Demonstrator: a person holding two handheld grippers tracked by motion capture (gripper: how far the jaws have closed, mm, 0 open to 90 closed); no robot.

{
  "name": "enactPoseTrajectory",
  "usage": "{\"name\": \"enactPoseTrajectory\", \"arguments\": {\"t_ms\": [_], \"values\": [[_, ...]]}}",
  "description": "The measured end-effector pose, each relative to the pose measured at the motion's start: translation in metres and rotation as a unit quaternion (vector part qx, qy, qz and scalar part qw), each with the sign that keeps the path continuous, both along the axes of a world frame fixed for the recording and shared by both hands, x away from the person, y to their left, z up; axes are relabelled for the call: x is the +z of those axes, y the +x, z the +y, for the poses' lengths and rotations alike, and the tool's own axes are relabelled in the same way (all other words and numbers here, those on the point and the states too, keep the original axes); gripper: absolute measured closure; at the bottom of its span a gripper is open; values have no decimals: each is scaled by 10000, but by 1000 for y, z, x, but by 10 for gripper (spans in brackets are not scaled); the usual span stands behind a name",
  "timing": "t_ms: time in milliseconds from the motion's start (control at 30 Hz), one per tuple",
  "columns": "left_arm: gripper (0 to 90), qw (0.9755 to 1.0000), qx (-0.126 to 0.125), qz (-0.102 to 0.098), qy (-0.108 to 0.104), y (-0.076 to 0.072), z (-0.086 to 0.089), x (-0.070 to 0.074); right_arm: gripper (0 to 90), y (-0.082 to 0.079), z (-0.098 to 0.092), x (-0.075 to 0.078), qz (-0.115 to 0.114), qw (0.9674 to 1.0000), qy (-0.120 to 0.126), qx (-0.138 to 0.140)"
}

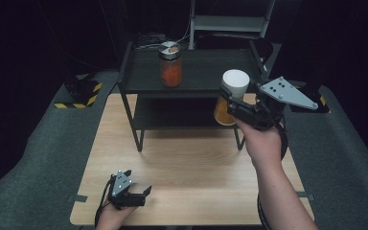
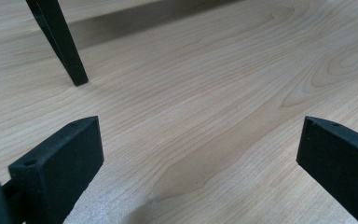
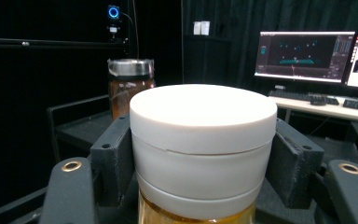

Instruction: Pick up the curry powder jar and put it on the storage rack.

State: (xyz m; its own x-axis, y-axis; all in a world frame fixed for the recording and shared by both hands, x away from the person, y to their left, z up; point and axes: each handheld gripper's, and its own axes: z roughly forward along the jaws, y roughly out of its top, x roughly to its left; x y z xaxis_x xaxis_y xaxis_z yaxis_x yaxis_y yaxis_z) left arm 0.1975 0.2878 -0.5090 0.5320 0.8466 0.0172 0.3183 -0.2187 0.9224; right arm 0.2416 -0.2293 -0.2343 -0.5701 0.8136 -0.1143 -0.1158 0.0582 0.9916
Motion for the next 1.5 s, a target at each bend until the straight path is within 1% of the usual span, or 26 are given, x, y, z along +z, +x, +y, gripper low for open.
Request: {"name": "enactPoseTrajectory", "arguments": {"t_ms": [300,367,500,633,800,933,1033,1133,1300,1433,1500], "values": [[7,10000,-11,-5,-26,0,1,0,330,5,12,14,-115,9999,-3,-91],[7,10000,-9,-5,-31,0,1,-1,330,6,14,16,-145,9998,31,-102],[7,10000,-18,-5,-34,0,2,-1,330,8,20,20,-213,9997,23,-155],[7,10000,-23,3,-35,1,1,0,329,12,25,24,-194,9996,56,-172],[7,10000,-21,11,-69,1,3,-1,328,18,32,29,-198,9995,49,-236],[7,10000,-36,14,-75,1,3,-1,328,26,35,31,-167,9995,132,-226],[7,10000,-38,16,-87,1,4,-1,328,30,39,33,-179,9994,125,-273],[7,9999,-41,18,-96,1,4,-1,329,35,41,33,-210,9991,154,-323],[7,9999,-48,37,-121,2,5,-1,329,46,43,31,-193,9987,256,-395],[7,9999,-68,26,-98,2,5,-1,329,54,47,31,-182,9984,200,-487],[7,9999,-72,16,-104,1,5,-1,329,59,48,32,-149,9985,210,-477]]}}
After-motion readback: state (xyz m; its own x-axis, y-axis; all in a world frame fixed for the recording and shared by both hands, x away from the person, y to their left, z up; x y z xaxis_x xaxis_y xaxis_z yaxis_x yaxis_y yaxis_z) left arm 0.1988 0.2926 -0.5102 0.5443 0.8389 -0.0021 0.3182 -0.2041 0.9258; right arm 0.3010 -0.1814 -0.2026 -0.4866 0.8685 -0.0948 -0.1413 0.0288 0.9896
